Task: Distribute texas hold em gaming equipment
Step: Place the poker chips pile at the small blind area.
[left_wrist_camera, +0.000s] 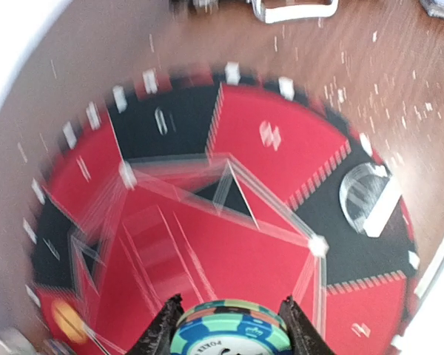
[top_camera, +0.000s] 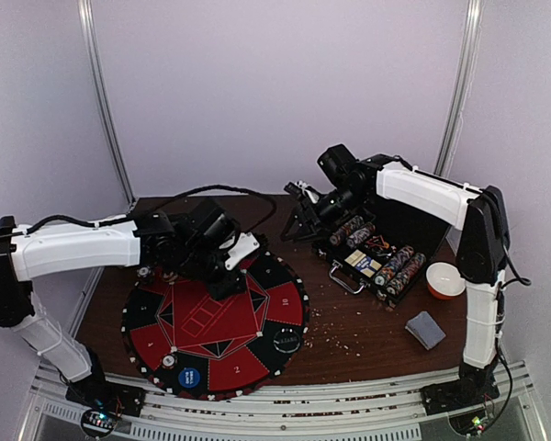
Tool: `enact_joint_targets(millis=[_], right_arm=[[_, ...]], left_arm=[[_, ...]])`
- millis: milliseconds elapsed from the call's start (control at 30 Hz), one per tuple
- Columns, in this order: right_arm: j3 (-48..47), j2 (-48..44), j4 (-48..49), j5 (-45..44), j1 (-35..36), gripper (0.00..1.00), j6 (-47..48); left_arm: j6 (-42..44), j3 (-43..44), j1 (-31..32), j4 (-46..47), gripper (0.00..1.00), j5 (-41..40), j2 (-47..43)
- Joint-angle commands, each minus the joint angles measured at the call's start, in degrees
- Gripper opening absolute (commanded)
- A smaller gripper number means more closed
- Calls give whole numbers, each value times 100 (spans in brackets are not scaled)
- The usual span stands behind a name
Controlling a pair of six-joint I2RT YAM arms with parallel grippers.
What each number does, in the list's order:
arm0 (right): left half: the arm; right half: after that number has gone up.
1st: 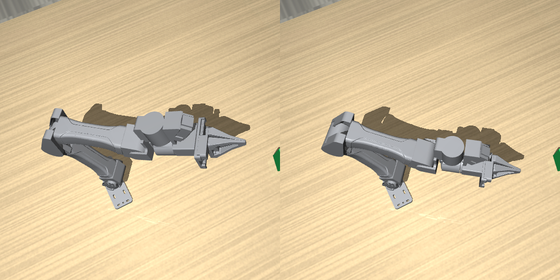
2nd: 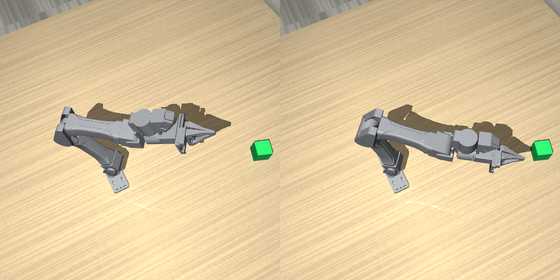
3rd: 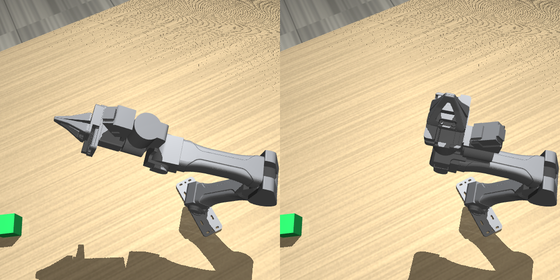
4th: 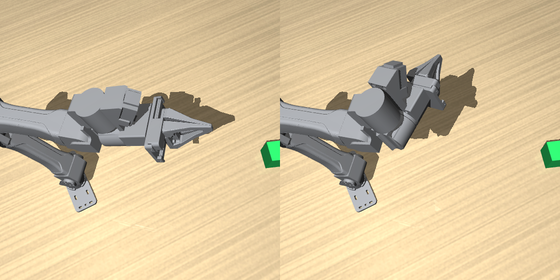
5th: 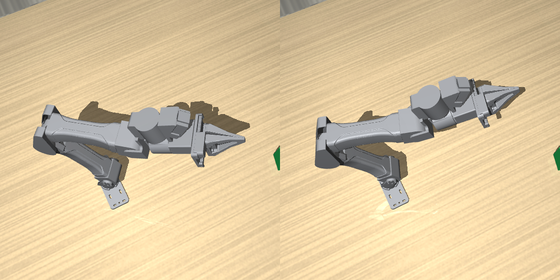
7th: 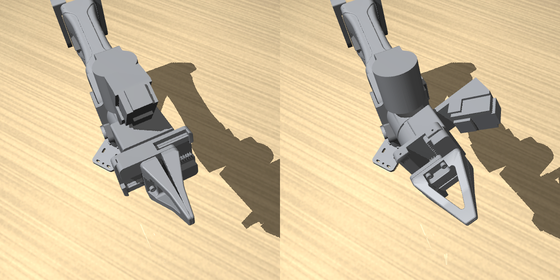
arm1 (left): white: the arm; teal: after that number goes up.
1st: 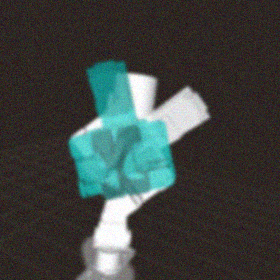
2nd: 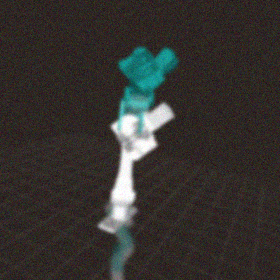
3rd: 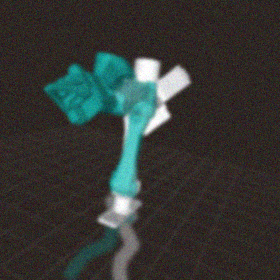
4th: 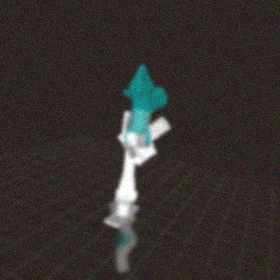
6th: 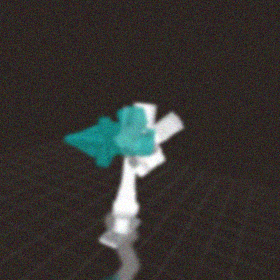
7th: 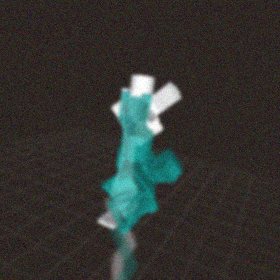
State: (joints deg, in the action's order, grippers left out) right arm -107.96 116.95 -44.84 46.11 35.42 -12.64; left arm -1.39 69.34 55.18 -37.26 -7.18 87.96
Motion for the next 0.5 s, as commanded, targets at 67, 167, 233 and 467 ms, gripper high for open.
enact_joint_targets(millis=[67,167,233,467], right_arm=[[35,-170,-206,-193,-66,57,367],[-5,-124,-270,-153,-70,57,450],[10,-143,-292,-173,-70,57,502],[67,-148,-369,-245,-68,57,622]], left_arm=[[-2621,-991,-31,-1776,0,593,-403],[-3384,-1416,-31,-1924,0,307,-644],[-3885,-1719,-29,-1887,0,249,-866],[-5073,-2894,-29,-1556,0,686,-1641]])
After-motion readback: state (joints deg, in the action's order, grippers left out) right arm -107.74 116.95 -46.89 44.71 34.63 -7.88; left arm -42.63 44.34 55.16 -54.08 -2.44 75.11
